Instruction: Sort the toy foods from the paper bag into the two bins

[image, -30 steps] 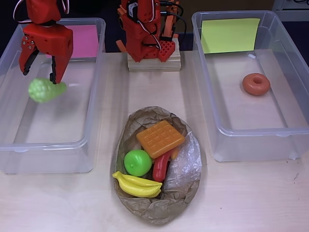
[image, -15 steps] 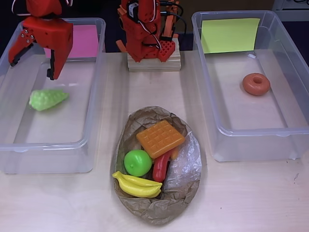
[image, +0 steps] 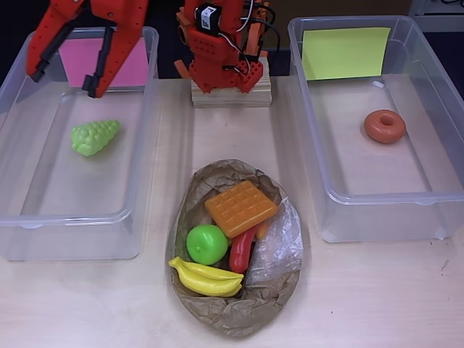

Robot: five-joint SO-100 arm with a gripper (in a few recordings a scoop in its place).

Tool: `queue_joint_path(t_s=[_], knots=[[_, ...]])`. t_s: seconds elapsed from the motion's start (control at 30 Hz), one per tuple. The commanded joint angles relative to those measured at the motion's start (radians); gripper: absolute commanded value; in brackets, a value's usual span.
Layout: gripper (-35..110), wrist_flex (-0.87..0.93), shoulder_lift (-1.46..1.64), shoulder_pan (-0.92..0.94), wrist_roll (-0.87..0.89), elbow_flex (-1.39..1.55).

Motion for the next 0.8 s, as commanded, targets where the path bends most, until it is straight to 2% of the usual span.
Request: queue_joint_path(t_s=[0.0, 0.2, 0.37, 0.5, 0.77], knots=[[24, 0.008, -0.043, -0.140, 0.055, -0.052], [23, -0.006, -0.241, -0.337, 0.100, -0.107], [31, -0.066, -0.383, -0.422, 0.094, -0.106], [32, -0.114, -0.457, -0.486, 0.114, -0.057], [24, -0.106, -0.468, -0.617, 0.414, 0.071]])
